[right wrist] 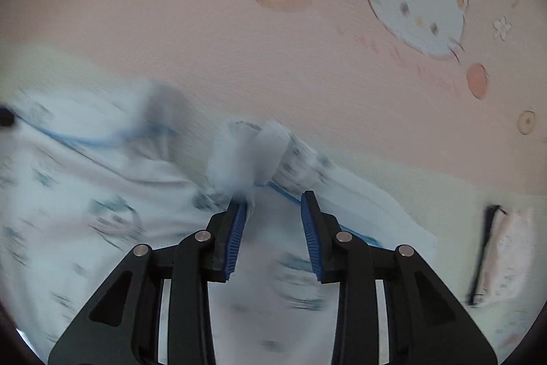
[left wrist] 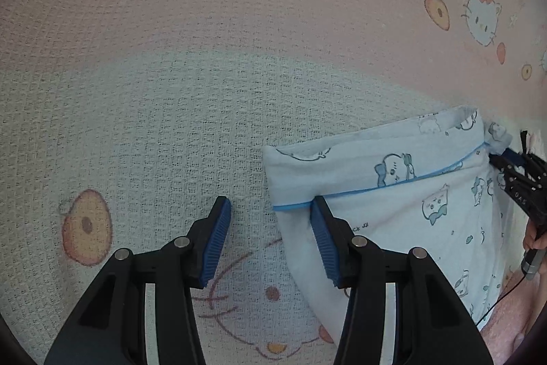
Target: Fold clothes
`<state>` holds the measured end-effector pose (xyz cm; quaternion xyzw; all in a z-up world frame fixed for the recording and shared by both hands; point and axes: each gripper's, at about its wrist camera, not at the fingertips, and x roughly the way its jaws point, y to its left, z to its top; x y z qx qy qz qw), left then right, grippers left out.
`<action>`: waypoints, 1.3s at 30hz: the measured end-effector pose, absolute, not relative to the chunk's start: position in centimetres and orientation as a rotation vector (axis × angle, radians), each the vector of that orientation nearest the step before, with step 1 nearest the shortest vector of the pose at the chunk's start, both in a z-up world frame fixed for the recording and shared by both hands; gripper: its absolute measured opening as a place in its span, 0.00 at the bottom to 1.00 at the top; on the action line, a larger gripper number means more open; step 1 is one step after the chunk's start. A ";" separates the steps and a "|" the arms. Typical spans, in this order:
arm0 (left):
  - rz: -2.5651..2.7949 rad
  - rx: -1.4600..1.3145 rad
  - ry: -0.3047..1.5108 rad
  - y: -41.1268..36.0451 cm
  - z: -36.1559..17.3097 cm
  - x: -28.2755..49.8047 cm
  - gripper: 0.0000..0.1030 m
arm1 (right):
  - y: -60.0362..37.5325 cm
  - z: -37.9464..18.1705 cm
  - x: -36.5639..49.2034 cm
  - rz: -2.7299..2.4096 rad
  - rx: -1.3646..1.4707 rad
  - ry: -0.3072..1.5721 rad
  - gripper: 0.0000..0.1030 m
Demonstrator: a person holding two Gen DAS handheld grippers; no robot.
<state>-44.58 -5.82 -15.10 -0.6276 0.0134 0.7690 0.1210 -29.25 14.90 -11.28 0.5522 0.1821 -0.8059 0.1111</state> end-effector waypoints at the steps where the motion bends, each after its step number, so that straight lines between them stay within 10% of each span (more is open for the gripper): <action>1: 2.246 -1.834 0.026 -6.2 -14.9 -44.6 0.49 | 14.7 -10.6 -29.0 -2.379 1.587 0.506 0.31; 14: 2.237 -1.799 -0.001 -5.1 -15.0 -44.8 0.49 | 15.1 -10.8 -27.3 -2.379 1.654 0.577 0.41; 23: 2.262 -1.662 0.084 -2.5 -13.8 -44.2 0.49 | 13.4 -5.2 -26.0 -2.391 1.411 0.209 0.43; 30: 2.245 -1.694 0.056 -3.3 -13.7 -42.3 0.49 | 8.7 -10.1 -28.5 -2.176 1.543 0.484 0.36; 39: 2.190 -1.627 0.133 -1.8 -13.9 -41.1 0.49 | 8.8 -7.7 -27.9 -2.215 1.411 0.375 0.34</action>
